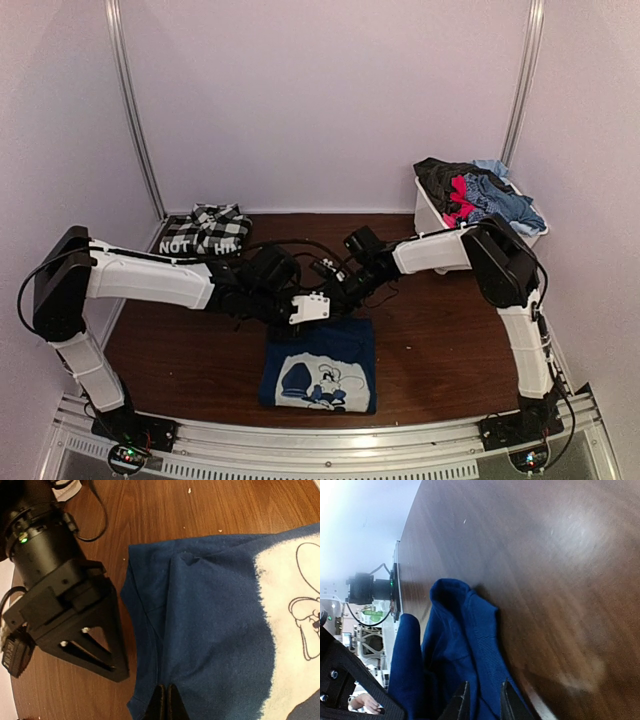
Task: Fold and stack the mixed laundry pile
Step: Adjust the square-folded T-shirt at the center of the board.
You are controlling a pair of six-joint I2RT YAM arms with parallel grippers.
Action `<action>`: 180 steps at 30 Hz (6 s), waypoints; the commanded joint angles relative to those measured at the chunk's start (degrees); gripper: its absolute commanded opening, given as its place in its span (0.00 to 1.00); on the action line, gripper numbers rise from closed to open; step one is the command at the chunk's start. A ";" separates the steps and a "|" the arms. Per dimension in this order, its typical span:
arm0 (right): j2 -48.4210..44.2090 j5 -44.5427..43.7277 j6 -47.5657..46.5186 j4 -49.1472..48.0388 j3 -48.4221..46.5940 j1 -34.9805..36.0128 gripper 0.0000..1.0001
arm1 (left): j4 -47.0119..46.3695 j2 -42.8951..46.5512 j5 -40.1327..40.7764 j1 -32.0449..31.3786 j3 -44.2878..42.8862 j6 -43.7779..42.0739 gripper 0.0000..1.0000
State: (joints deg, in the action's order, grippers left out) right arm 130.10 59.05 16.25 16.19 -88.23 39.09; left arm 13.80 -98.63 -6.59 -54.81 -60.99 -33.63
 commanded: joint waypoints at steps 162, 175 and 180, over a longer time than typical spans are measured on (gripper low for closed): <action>-25.19 -10.96 -1.06 -5.57 28.43 -7.10 0.00 | -20.21 -4.90 -26.81 23.17 8.53 61.65 0.00; -32.55 -16.55 -0.61 -2.60 32.95 -7.25 0.00 | -9.11 5.68 -14.36 23.17 11.50 58.92 0.00; -34.47 -19.31 0.26 -3.36 34.69 -7.98 0.00 | -8.07 6.11 -9.68 23.23 12.08 59.11 0.00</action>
State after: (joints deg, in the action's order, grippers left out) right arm 97.95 43.88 15.55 12.23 -54.94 31.79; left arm 4.01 -93.43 -22.57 -31.79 -49.78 26.59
